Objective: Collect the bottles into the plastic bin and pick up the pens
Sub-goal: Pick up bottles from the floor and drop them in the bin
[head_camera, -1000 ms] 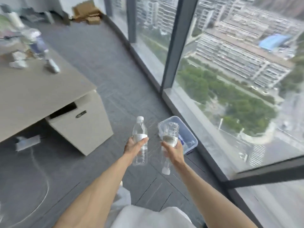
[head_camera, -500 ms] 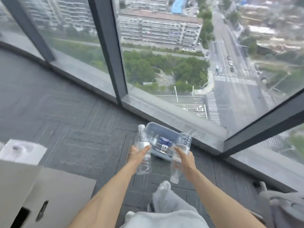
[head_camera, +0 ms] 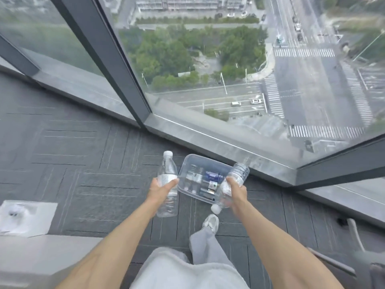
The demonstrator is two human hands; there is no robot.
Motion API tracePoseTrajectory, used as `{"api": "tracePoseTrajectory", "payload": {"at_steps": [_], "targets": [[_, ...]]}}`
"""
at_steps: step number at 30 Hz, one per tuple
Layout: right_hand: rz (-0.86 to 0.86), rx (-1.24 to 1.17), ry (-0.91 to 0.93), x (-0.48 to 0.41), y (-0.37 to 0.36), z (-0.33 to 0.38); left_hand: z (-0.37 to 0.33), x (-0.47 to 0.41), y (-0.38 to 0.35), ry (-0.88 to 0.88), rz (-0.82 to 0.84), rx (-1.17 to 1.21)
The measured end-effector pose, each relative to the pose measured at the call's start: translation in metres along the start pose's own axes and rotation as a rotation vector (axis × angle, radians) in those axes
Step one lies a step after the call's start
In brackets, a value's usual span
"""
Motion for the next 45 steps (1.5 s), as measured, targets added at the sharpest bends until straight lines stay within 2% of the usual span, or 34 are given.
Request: {"api": "tracePoseTrajectory", "payload": {"at_steps": [7,9,13,20,30,36,41,45], "targets": [[-0.024,-0.030,-0.112,-0.070,-0.034,0.013,-0.029,-0.084,-0.011,-0.030,0.047,-0.135],[-0.007,-0.026,-0.182,-0.087,-0.047,0.005,-0.029,-0.114,-0.021,-0.042,0.081,-0.176],[-0.100,-0.005,-0.277,-0.097,-0.056,-0.027,-0.019,-0.154,-0.035,-0.043,0.159,-0.283],[-0.166,0.052,-0.193,-0.048,-0.053,-0.064,-0.023,-0.155,-0.032,-0.067,0.255,-0.385],[-0.235,-0.087,-0.080,-0.005,-0.052,-0.056,-0.038,-0.137,-0.050,-0.110,0.395,-0.424],[-0.276,-0.175,-0.026,-0.047,-0.053,-0.063,-0.024,-0.170,-0.110,-0.129,0.450,-0.428],[-0.340,-0.268,-0.036,-0.100,-0.039,-0.102,0.016,-0.236,-0.166,-0.101,0.416,-0.475],[-0.386,-0.264,-0.035,-0.143,-0.018,-0.141,0.049,-0.287,-0.204,-0.153,0.362,-0.601]]}}
Point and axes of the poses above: each hand's wrist, its own x-axis away from the middle knuckle, its own y-axis out of the back of the hand, z = x × y, the point moved 4 cm from there along -x, towards the middle knuckle, and after that the axes turned 3 degrees about y, right-handed, at the moved point
